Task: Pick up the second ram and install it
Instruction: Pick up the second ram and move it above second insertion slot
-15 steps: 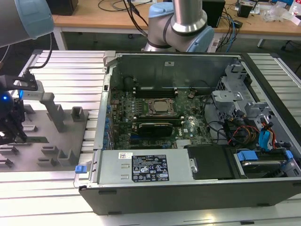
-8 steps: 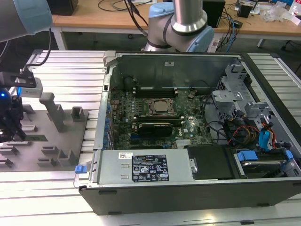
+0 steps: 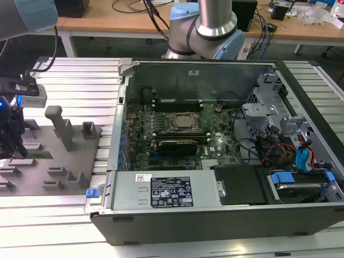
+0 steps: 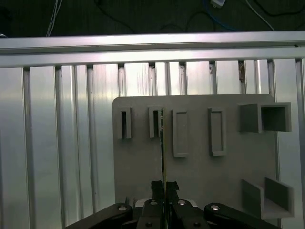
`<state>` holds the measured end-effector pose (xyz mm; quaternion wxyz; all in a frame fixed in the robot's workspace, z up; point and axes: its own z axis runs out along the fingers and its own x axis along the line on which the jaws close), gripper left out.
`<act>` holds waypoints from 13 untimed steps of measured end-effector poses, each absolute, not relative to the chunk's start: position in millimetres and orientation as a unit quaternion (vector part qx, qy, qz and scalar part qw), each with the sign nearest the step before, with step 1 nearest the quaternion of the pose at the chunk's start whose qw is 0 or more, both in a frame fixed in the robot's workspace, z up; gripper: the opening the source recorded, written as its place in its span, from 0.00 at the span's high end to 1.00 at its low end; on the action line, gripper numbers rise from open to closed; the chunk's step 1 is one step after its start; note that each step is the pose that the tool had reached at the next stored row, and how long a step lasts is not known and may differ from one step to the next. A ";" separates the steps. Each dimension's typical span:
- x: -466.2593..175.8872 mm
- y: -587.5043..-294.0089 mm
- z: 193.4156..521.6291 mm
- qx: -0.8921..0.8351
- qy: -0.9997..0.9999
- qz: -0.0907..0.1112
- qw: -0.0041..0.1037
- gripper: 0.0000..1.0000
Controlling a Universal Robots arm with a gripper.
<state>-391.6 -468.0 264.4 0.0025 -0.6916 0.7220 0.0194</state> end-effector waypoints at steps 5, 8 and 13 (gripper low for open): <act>-391.6 -468.0 269.9 -0.692 0.722 0.020 0.003 0.86; -391.5 -468.0 272.5 -0.692 0.722 0.020 0.003 0.86; -391.5 -468.0 277.3 -0.692 0.722 0.020 0.003 0.86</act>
